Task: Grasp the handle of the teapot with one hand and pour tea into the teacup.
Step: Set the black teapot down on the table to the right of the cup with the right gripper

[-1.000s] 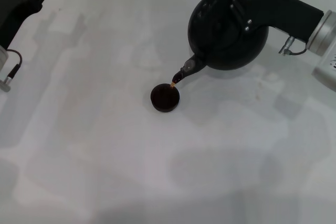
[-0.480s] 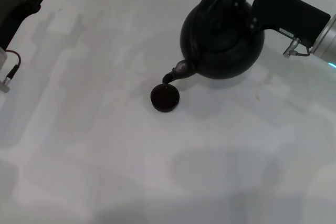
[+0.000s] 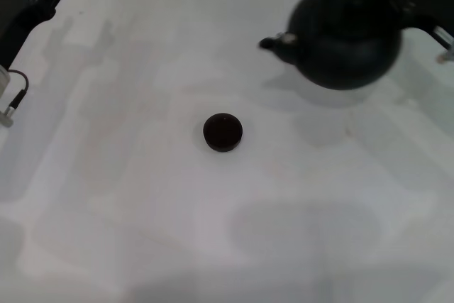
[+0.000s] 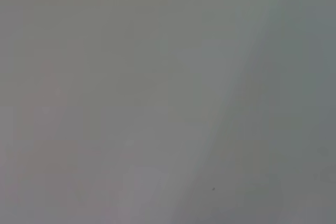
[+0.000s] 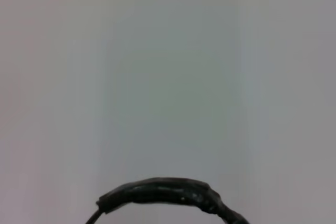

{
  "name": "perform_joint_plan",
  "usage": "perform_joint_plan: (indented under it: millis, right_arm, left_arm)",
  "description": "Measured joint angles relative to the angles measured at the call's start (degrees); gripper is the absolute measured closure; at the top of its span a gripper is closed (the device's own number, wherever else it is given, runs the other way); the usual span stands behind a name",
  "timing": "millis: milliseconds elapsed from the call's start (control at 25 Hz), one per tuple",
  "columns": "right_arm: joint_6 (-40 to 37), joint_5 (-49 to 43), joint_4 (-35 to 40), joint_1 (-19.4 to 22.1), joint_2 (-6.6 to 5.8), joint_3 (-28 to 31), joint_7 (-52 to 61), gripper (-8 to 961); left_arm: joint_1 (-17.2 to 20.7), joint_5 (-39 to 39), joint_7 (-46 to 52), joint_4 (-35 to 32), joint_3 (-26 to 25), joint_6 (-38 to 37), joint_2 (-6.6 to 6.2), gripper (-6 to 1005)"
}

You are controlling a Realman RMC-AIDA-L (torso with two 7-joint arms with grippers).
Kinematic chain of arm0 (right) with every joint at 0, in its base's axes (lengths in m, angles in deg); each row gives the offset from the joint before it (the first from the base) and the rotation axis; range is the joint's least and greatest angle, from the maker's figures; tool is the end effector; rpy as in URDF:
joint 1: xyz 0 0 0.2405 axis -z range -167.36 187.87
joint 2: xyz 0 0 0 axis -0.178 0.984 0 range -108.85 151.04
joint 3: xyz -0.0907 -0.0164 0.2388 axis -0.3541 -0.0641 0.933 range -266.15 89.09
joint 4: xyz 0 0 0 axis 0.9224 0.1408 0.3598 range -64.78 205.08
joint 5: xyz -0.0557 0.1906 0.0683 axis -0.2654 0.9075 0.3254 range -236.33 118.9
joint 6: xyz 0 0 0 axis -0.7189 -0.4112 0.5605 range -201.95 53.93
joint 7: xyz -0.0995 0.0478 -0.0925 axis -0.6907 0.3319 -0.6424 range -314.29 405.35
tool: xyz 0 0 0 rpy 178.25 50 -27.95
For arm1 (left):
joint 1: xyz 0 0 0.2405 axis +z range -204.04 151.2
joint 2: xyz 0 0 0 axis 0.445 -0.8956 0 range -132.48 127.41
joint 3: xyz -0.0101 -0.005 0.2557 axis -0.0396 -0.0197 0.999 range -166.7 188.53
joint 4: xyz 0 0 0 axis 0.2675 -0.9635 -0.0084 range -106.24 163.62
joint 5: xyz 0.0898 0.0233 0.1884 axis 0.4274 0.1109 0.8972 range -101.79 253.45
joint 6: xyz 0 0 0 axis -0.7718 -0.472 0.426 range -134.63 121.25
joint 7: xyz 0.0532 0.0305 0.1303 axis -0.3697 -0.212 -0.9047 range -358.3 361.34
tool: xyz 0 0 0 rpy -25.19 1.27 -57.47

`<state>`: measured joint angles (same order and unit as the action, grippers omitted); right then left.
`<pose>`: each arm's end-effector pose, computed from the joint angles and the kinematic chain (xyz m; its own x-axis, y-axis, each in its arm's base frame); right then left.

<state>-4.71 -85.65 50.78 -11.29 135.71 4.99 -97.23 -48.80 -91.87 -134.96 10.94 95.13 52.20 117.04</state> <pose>0.2974 0.3360 0.0038 0.6578 0.0205 -0.7529 -0.6147 -0.5630 -0.5524 -0.3142 0.3490 -0.0065 0.4087 0.0889 0.9083 0.8866 -0.2749 -0.3720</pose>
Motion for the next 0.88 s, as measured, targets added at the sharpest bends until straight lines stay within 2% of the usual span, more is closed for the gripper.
perform_joint_plan:
  millis: [200, 400, 880]
  right_arm:
    - [0.28, 2.01, 0.98, 4.41, 0.02, 0.0, 0.08, 816]
    - [1.54, 2.31, 2.94, 7.5, 0.6, -0.21, 0.37, 807]
    - [4.54, 1.79, 6.64, 7.57, 0.7, -2.36, -5.89, 785]
  left_arm:
    - [-0.02, 0.0, -0.12, 0.12, -0.1, -0.01, 0.04, 195]
    - [-0.11, 0.0, -0.16, 0.2, 0.07, -0.09, 0.05, 195]
    - [-0.09, 0.0, -0.19, 0.34, 0.25, -0.01, 0.05, 194]
